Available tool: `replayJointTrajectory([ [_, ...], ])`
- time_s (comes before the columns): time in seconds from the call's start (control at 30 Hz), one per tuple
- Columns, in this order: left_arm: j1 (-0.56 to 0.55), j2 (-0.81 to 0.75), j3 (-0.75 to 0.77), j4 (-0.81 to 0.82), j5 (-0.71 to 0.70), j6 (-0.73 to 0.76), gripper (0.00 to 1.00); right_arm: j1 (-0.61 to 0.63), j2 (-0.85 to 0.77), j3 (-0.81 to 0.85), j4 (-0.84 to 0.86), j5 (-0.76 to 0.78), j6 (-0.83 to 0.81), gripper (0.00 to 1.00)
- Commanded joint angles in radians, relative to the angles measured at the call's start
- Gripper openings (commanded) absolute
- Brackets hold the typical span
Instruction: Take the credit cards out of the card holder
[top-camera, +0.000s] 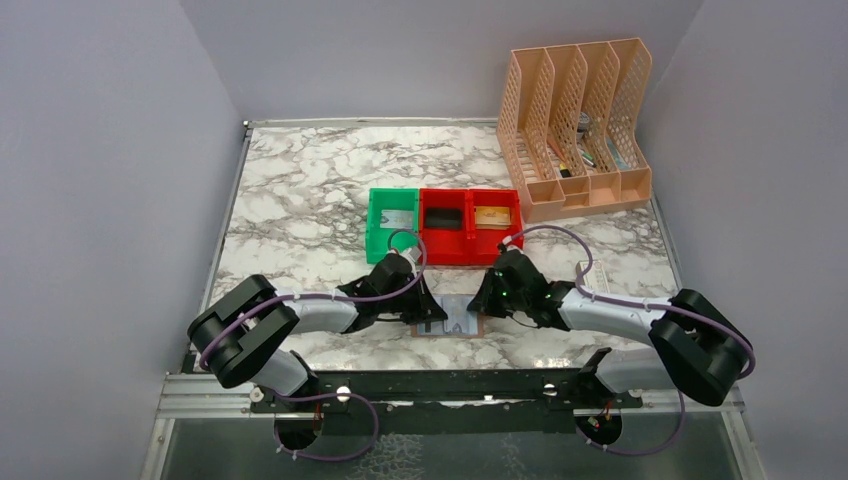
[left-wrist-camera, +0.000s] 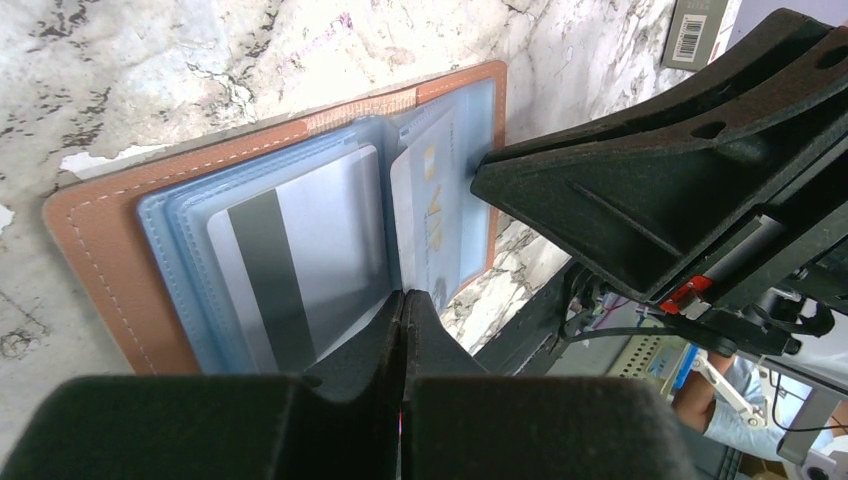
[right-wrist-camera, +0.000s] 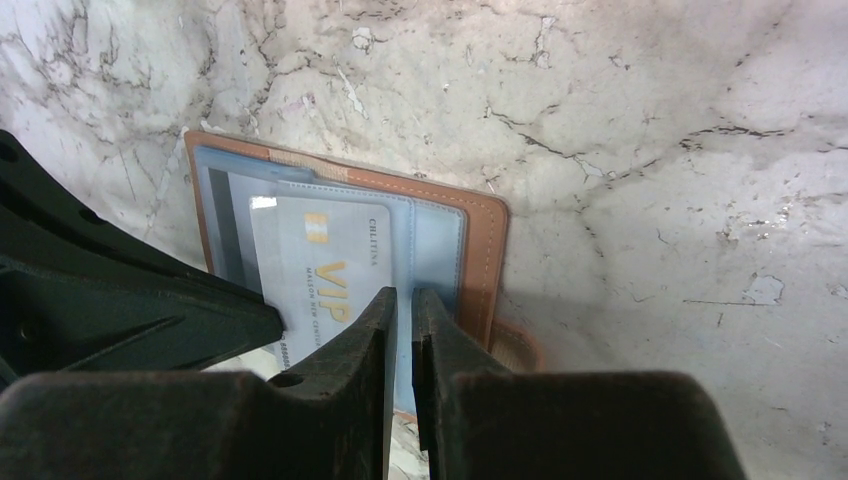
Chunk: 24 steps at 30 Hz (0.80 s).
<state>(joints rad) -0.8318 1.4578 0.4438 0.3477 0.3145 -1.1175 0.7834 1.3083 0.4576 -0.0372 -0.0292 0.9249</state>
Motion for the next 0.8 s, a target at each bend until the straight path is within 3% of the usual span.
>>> replayJointTrajectory([
  [0.0,0.005,-0.012,0.006,0.013,0.016,0.005,0.0,-0.002,-0.03,-0.003,-0.035,-0.04,-0.07,0.12],
  [0.3,0.005,-0.014,0.007,0.013,0.019,0.007,0.0,-0.002,-0.035,0.031,0.097,-0.233,-0.168,0.14],
  [0.5,0.006,-0.031,0.007,0.001,0.015,0.014,0.0,-0.001,0.103,0.065,-0.054,-0.083,-0.104,0.12],
  [0.77,0.011,-0.061,0.027,-0.098,-0.027,0.046,0.0,-0.001,0.083,0.021,-0.093,0.003,-0.079,0.12],
])
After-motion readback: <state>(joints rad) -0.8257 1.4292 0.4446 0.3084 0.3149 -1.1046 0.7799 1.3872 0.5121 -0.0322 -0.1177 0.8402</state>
